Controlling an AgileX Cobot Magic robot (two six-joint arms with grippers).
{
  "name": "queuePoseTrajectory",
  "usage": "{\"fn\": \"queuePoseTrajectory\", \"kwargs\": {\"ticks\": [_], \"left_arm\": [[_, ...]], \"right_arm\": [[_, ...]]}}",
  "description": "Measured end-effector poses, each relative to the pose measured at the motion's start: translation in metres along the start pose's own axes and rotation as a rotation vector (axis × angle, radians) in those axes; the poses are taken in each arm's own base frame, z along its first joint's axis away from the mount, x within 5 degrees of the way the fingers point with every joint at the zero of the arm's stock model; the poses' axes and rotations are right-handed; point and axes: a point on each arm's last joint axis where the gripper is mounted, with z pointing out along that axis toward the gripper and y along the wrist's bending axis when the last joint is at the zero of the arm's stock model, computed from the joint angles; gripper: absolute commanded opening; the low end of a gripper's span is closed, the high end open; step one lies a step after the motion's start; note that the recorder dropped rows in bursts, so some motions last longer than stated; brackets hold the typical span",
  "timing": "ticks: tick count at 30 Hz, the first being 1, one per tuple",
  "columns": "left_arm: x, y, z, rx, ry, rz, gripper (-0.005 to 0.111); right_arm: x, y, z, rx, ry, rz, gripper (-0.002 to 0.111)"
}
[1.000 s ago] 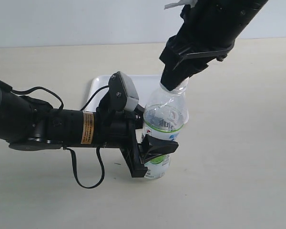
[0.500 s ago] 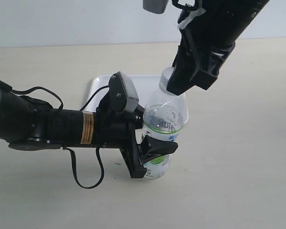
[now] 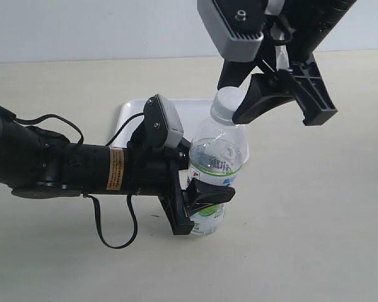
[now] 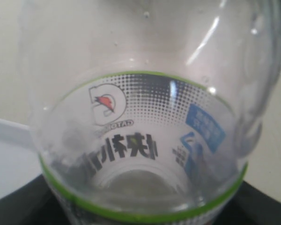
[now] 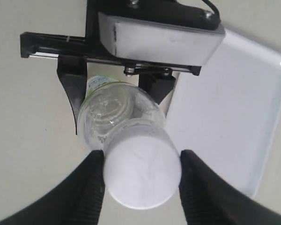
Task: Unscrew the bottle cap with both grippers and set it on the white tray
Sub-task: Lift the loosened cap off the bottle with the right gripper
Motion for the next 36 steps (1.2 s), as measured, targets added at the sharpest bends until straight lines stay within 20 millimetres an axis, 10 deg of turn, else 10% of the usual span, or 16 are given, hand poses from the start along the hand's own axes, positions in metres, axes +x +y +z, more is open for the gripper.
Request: {"fn": "queuePoseTrajectory", "kwargs": {"ticks": [27, 36], "left_arm": [[0.000, 0.000, 0.000, 0.001, -0.002, -0.004, 0.000], [0.000, -0.001, 0.000, 0.007, -0.016, 0.026, 0.000]], "right_arm": [[0.001, 0.000, -0.003, 0.018, 0.026, -0.380, 0.000], [0.002, -0.016, -0.026, 0.307, 0.081, -0.346, 0.000]]}}
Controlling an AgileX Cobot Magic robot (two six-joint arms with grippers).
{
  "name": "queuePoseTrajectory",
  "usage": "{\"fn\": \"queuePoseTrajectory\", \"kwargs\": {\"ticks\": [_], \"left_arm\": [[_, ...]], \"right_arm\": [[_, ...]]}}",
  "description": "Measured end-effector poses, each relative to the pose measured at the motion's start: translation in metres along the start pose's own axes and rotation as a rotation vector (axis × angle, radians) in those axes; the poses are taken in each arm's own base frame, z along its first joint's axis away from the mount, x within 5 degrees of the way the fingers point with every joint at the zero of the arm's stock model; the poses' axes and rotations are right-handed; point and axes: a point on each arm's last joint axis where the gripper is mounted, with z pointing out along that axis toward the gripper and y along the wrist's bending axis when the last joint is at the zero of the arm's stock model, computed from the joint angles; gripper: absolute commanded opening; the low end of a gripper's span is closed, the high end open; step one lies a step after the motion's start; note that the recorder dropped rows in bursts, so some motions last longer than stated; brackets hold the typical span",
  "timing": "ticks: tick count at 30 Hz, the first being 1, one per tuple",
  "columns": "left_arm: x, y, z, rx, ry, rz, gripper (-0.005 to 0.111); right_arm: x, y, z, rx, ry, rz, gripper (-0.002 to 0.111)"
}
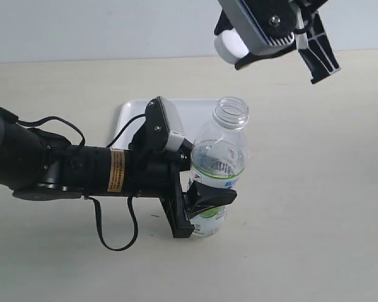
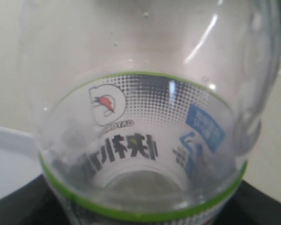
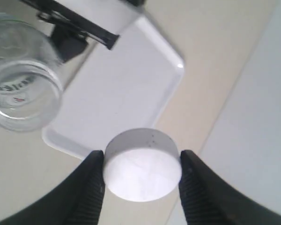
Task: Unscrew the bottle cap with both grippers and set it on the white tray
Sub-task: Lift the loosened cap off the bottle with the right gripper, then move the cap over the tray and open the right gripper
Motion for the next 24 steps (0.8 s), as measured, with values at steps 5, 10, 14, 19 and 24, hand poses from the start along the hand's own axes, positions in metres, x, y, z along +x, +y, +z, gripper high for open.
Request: {"fn": "queuePoseTrajectory", "kwargs": {"ticks": [5, 10, 14, 19, 24], "left_arm": [[0.006, 0.000, -0.001, -0.043, -0.036, 0.008, 0.000], [0.015, -0.003, -0.011, -0.134, -0.081, 0.004, 0.000], [0.021, -0.004, -0.017, -0.197, -0.099, 0.005, 0.000], [0.026, -0.005, -0.026, -0.276, -0.126, -0.006, 0.000], [0.033, -0.005, -0.034, -0.354, -0.129, -0.044, 0.000]], "right_arm": [[0.023, -0.008, -0.010, 0.085, -0.024, 0.147, 0.000], [0.050, -0.018, -0.023, 0.179, -0.102, 0.344, 0.000], [0.064, -0.025, 0.001, 0.173, -0.195, 0.510, 0.000], [0.088, -0.022, 0.069, 0.082, -0.200, 0.722, 0.000], [0.107, -0.002, 0.143, -0.071, -0.176, 0.867, 0.000]]}}
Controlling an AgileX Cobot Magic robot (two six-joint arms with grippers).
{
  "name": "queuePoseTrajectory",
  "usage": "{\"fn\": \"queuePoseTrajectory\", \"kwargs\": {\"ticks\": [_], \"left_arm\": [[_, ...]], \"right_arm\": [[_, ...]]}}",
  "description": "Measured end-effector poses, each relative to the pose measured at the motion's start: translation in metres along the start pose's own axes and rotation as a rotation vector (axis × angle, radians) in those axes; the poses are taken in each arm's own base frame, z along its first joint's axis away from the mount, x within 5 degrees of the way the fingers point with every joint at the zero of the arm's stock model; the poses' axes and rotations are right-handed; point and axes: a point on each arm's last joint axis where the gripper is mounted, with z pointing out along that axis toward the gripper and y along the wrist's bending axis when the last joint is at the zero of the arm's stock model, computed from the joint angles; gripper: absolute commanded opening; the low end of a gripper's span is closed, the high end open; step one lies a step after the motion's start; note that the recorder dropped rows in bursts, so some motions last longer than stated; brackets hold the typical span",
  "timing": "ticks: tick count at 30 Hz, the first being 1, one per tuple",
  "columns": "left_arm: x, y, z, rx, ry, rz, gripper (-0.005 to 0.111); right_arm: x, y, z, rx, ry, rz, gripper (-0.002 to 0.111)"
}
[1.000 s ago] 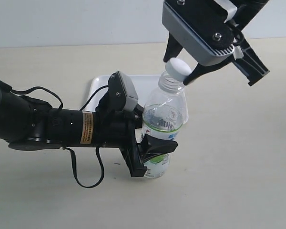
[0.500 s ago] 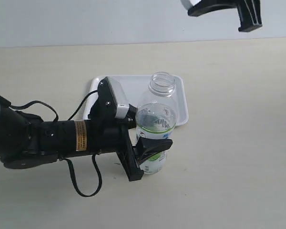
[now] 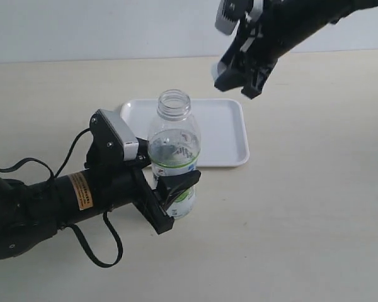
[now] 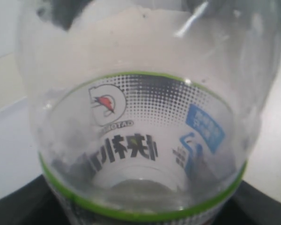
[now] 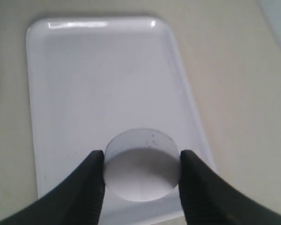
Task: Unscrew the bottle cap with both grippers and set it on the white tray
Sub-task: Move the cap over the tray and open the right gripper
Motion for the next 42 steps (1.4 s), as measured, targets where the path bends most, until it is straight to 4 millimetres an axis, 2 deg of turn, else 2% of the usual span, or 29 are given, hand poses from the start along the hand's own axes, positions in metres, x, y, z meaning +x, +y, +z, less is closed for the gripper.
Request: {"fn": "queuePoseTrajectory", "kwargs": {"ticks": [4, 8, 15, 23, 32, 34, 36, 40, 42], "left_arm": [[0.001, 0.002, -0.002, -0.037, -0.003, -0.007, 0.000], [0.001, 0.003, -0.003, -0.045, -0.002, -0.007, 0.000], [0.001, 0.003, -0.003, -0.047, -0.003, -0.006, 0.000], [0.001, 0.003, -0.003, -0.047, -0.003, -0.006, 0.000], [0.001, 0.003, -0.003, -0.047, -0.003, -0.006, 0.000], [0.001, 0.003, -0.003, -0.047, -0.003, -0.006, 0.000], [0.001, 0.003, -0.003, -0.047, -0.003, -0.006, 0.000], [0.001, 0.003, -0.003, -0.047, -0.003, -0.006, 0.000], [0.001, 0.003, -0.003, -0.047, -0.003, -0.006, 0.000]], "right_arm": [[0.023, -0.003, 0.039, -0.044, 0.022, 0.088, 0.000], [0.038, -0.002, 0.062, -0.063, 0.047, 0.167, 0.000], [0.043, -0.012, 0.081, 0.011, 0.066, 0.359, 0.000], [0.025, 0.007, 0.110, 0.032, 0.158, 0.314, 0.000], [0.037, 0.010, 0.124, 0.022, 0.201, 0.333, 0.003], [0.036, 0.009, 0.124, 0.026, 0.198, 0.336, 0.013], [0.037, 0.009, 0.124, 0.027, 0.199, 0.336, 0.027], [0.037, 0.009, 0.124, 0.027, 0.199, 0.336, 0.070], [0.037, 0.009, 0.124, 0.029, 0.198, 0.336, 0.082]]}}
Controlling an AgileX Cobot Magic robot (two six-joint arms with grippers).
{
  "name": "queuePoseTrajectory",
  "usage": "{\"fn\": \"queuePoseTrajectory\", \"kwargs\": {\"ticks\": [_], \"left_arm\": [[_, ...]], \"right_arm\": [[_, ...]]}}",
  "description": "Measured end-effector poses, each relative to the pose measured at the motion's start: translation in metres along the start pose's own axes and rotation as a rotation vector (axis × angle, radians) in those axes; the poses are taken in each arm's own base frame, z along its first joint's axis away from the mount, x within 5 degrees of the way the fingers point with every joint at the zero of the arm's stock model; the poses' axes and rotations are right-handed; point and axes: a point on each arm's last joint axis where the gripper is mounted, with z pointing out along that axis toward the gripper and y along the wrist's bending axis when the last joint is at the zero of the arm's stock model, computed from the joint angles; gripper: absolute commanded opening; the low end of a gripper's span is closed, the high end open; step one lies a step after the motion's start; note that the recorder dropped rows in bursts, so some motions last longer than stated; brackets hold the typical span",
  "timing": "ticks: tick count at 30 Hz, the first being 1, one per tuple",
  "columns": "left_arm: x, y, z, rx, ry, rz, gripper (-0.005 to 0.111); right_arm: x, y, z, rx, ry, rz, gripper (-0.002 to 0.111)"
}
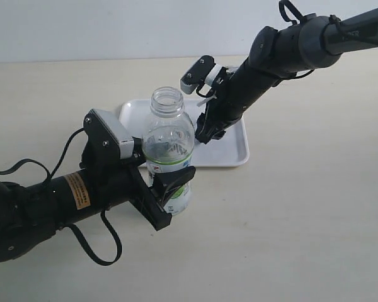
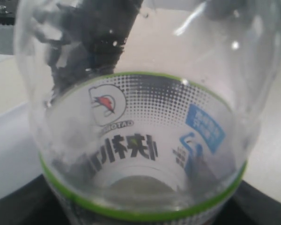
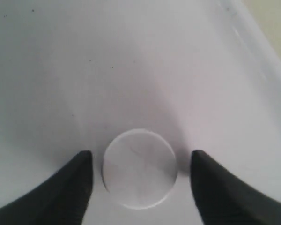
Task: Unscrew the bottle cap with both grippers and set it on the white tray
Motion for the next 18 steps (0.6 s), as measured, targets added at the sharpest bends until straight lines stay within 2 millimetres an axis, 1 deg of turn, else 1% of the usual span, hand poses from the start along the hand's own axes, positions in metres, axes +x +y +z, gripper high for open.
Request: {"fn": "queuePoseTrajectory", "kwargs": {"ticks": [3, 4, 5, 6, 7, 8, 9, 10, 11, 12, 13, 14, 15, 16, 18], "left_arm": [[0.000, 0.000, 0.000, 0.000, 0.000, 0.000, 0.000], [0.000, 0.000, 0.000, 0.000, 0.000, 0.000, 0.000], [0.000, 0.000, 0.000, 0.000, 0.000, 0.000, 0.000], [0.000, 0.000, 0.000, 0.000, 0.000, 0.000, 0.000], [0.000, 0.000, 0.000, 0.000, 0.000, 0.000, 0.000], [0.000, 0.000, 0.000, 0.000, 0.000, -0.003, 0.000], [0.000, 0.000, 0.000, 0.000, 0.000, -0.006, 0.000], [0.000, 0.000, 0.000, 0.000, 0.000, -0.010, 0.000], [0.000, 0.000, 0.000, 0.000, 0.000, -0.011, 0.000], [0.000, 0.000, 0.000, 0.000, 0.000, -0.014, 0.000], [0.000, 0.000, 0.000, 0.000, 0.000, -0.014, 0.004], [0.000, 0.000, 0.000, 0.000, 0.000, -0.014, 0.011], [0.000, 0.000, 0.000, 0.000, 0.000, -0.014, 0.019], [0.000, 0.000, 0.000, 0.002, 0.000, -0.013, 0.030], [0.000, 0.000, 0.000, 0.003, 0.000, -0.012, 0.044]], "right_arm": [[0.000, 0.001, -0.001, -0.012, 0.006, -0.002, 0.079], [-0.001, 0.002, -0.004, -0.018, 0.006, -0.004, 0.078], [-0.004, 0.003, -0.012, -0.027, 0.010, -0.018, 0.075], [-0.008, 0.004, -0.024, -0.020, 0.011, -0.030, 0.073], [-0.011, 0.004, -0.033, -0.011, 0.009, -0.026, 0.067], [-0.016, 0.003, -0.050, 0.016, 0.002, 0.003, 0.064], [-0.018, 0.001, -0.060, 0.035, -0.008, 0.031, 0.058], [-0.021, -0.005, -0.080, 0.070, -0.037, 0.106, 0.055], [-0.022, -0.008, -0.090, 0.085, -0.049, 0.147, 0.054], [-0.020, -0.014, -0.107, 0.104, -0.066, 0.214, 0.054], [-0.018, -0.017, -0.116, 0.108, -0.070, 0.243, 0.054], [-0.014, -0.022, -0.128, 0.112, -0.069, 0.277, 0.054], [-0.011, -0.024, -0.136, 0.119, -0.070, 0.290, 0.054], [-0.009, -0.024, -0.140, 0.122, -0.072, 0.298, 0.054], [-0.008, -0.021, -0.144, 0.124, -0.072, 0.301, 0.054]]}}
